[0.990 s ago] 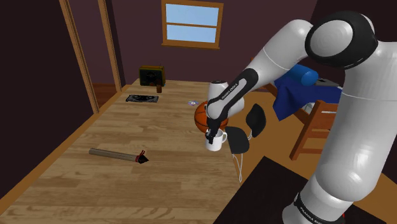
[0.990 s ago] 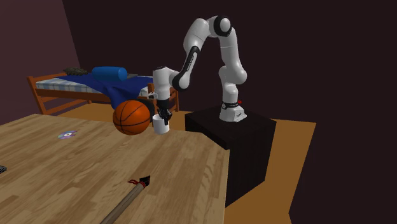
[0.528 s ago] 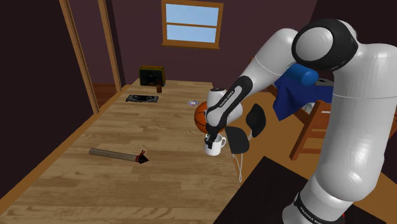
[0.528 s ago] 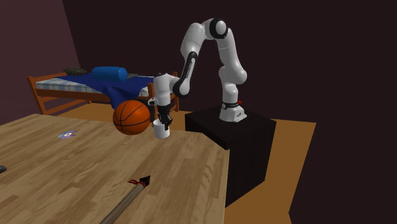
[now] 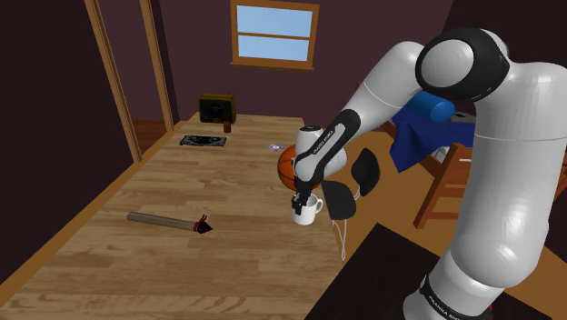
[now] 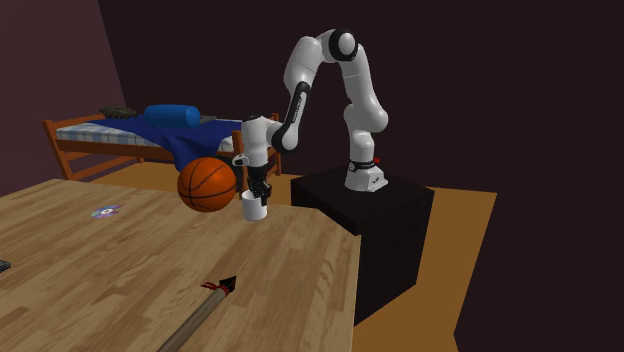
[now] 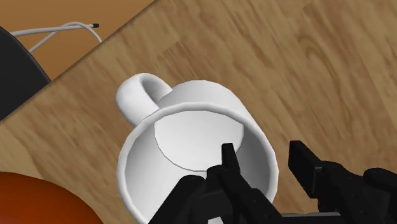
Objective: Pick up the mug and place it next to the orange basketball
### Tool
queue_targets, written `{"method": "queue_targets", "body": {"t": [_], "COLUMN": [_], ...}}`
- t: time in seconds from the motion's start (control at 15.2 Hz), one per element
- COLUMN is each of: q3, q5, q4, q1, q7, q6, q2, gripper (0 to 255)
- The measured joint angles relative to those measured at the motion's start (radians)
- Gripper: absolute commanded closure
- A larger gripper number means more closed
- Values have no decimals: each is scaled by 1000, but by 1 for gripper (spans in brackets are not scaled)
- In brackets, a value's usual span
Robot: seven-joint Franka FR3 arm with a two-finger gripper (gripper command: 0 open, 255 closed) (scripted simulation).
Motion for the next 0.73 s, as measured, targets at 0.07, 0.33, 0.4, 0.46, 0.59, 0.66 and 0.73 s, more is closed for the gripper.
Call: {"method": "queue_targets", "body": {"t": [0.07,0.33,0.4,0.46,0.59,0.66,0.73], "q3": [0,0,2,4,9,10,10], "q5": [0,0,3,7,16,17,19], "q4": [0,0,-5,-5,-2,-1,-4], "q1": [0,0,-1,-4,-5,-5,-7], "q7": [0,0,-2,-7,-10,-11,-14], "q6": [0,0,-11,-35,-90,-100,-109], "q2": [0,0,-17,-41,-94,-103,-114], "gripper": [0,0,0,0,0,0,0]}}
